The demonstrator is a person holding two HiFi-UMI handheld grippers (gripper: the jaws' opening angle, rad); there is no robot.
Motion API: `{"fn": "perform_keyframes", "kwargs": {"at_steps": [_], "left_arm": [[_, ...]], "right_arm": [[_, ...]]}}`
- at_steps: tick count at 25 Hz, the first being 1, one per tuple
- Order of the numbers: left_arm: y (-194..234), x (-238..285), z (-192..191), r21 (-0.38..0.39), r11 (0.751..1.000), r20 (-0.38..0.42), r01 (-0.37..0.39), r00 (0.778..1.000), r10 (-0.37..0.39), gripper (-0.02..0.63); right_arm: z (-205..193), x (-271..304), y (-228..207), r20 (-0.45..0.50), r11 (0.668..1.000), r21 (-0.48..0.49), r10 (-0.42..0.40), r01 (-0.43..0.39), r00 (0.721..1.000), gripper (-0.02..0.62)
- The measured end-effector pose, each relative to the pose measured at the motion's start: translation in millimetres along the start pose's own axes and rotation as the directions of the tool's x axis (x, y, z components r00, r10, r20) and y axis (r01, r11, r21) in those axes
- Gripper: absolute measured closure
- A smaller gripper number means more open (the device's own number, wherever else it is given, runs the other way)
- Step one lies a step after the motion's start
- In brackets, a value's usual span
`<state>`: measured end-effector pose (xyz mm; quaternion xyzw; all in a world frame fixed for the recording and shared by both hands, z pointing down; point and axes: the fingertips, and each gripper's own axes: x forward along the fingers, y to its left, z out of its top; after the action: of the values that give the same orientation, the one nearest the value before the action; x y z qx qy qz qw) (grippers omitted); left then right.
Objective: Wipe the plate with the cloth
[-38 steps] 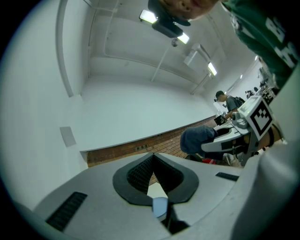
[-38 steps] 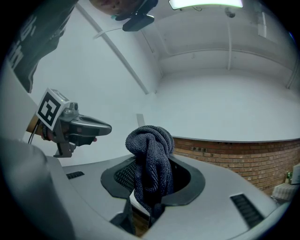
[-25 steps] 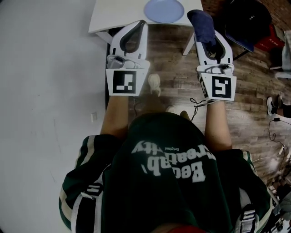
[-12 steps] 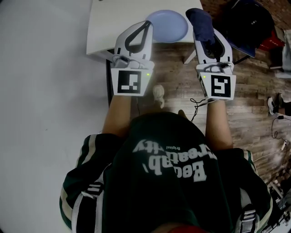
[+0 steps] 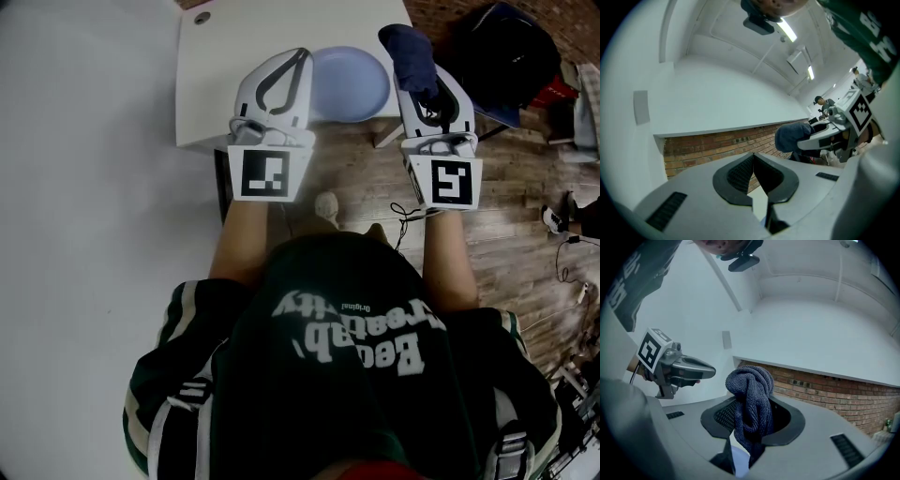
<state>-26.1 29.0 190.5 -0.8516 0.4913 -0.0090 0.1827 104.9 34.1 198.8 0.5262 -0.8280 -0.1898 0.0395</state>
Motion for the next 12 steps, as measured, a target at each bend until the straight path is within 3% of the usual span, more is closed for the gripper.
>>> {"fn": "perform_keyframes", "kwargs": {"at_steps": [12], "left_arm": [[36.3, 64.8, -53.6, -0.037, 0.998, -0.011, 0.045, 0.999, -0.045, 0.603]], "right_arm": [[-41.4, 70.0, -11.2, -0.049, 1.0, -0.005, -0.006, 0.005, 0.999, 0.469]]}}
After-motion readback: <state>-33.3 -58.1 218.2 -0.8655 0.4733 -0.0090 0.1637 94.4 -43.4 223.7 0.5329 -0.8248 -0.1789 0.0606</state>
